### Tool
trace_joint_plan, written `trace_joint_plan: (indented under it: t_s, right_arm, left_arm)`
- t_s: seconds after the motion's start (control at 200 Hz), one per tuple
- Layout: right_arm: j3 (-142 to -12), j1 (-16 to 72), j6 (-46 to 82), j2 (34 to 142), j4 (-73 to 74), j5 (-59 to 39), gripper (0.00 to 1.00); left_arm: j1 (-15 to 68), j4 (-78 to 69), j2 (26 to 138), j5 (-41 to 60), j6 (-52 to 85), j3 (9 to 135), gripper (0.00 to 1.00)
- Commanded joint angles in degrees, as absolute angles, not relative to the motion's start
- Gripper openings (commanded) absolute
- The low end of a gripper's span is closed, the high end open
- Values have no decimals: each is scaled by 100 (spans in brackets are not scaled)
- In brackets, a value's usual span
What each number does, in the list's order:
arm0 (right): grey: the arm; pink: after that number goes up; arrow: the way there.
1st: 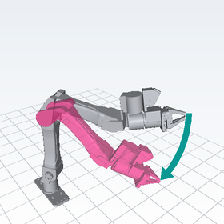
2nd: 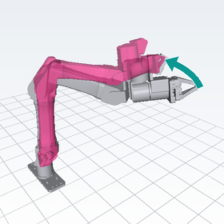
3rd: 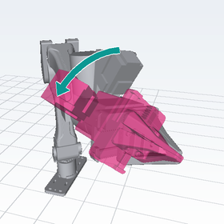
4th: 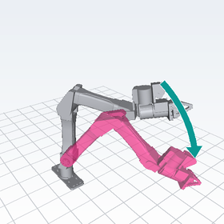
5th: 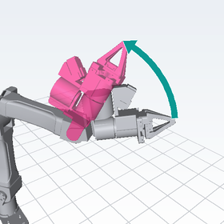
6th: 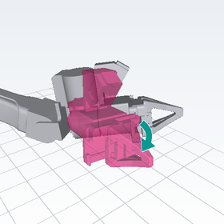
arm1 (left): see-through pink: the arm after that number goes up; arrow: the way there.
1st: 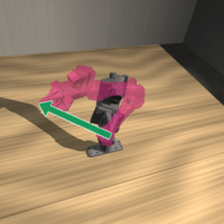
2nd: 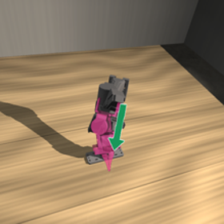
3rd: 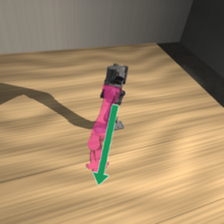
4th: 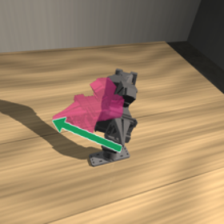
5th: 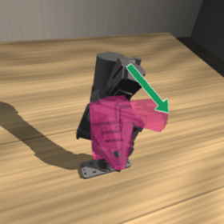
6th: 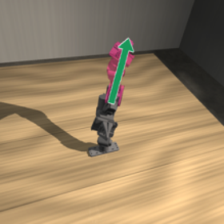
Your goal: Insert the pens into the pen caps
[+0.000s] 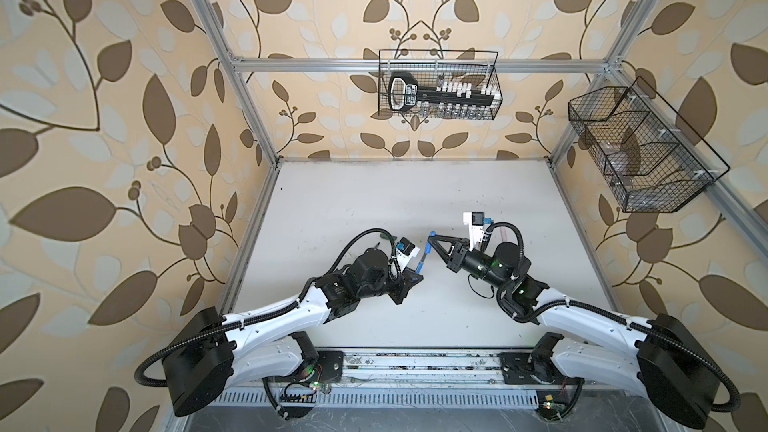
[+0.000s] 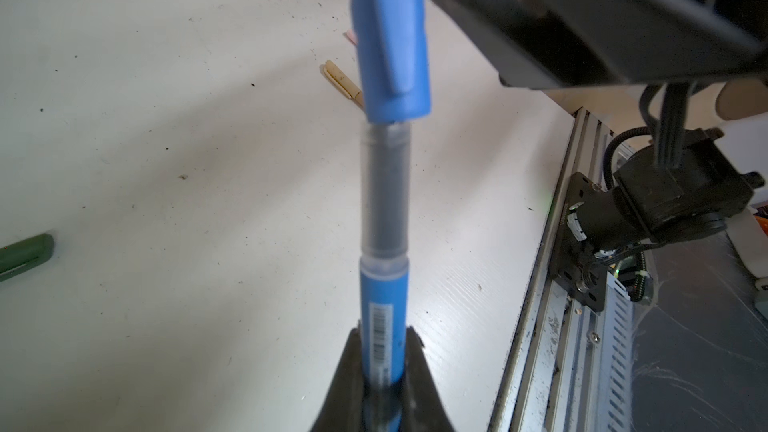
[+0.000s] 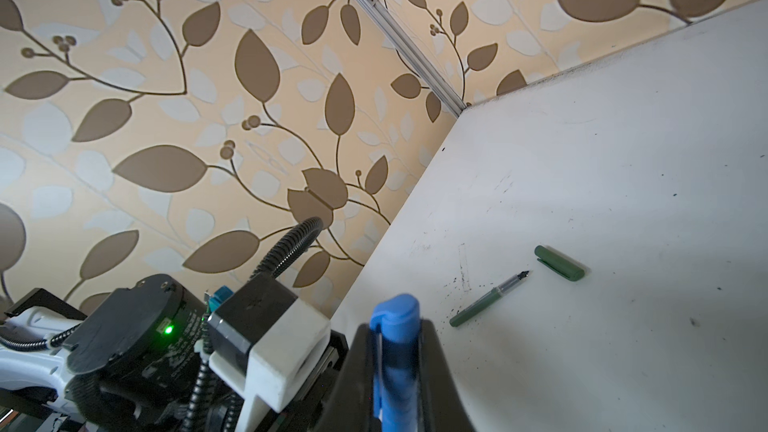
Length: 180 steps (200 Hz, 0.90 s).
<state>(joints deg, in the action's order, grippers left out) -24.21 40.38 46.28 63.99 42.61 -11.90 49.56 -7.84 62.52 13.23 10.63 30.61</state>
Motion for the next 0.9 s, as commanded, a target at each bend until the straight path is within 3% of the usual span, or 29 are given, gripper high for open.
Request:
trace_joint_plan:
  t_s: [0.0,0.585,0.895]
  right_arm:
    - [-2322,4108,4763,6491,4513,-1294,13]
    - [-2649,4157,4343,6181,3439,-1459,13]
    - [-2510,4215,4613,6387,4219,-1668,13]
  left_arm:
    - [4984,-1018,6091,1266,1010,3120,0]
    - [4986,-647,5750,851,771,3275,0]
    - [4991,-538,5774,870,673,3441,0]
